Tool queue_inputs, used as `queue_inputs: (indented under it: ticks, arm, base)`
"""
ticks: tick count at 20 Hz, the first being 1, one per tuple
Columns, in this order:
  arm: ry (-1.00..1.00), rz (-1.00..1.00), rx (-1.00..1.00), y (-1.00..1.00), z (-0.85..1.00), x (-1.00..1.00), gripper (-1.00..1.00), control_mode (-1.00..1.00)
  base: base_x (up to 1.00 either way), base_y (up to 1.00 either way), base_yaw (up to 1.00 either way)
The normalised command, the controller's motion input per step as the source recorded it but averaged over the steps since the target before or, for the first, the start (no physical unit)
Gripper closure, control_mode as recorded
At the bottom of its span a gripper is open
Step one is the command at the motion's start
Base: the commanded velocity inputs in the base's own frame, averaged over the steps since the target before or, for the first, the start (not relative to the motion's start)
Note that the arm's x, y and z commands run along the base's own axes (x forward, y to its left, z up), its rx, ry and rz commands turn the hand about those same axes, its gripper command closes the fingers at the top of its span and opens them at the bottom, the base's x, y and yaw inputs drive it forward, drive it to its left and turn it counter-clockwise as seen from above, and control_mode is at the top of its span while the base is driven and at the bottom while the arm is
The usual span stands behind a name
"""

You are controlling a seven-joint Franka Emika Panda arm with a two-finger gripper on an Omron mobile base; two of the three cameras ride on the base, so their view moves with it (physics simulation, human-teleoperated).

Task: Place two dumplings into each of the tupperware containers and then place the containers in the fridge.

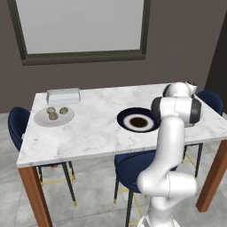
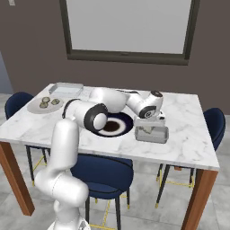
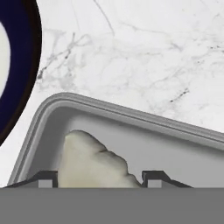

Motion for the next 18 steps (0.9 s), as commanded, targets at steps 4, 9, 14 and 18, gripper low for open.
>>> queue_inputs:
  ticks: [4, 9, 14, 18]
  arm:
    - [0.00, -0.05, 0.00, -0.07, -0.17, 0.51, 1.00, -1.00]
    - [-0.06, -0.02, 0.00, -0.34, -0.30, 0.10, -1.00, -1.00]
    - [-0.08, -0.08, 0.05, -0.45, 0.02, -0.32, -1.00, -1.00]
    - [-0.02, -0.14, 0.00, 0.03, 0.06, -0.13, -1.00, -1.00]
  base:
    - [0.00, 0.00, 0.00]
    - [0.00, 0.00, 0.00]
    - [0.00, 0.00, 0.00]
    - [0.00, 0.00, 0.00]
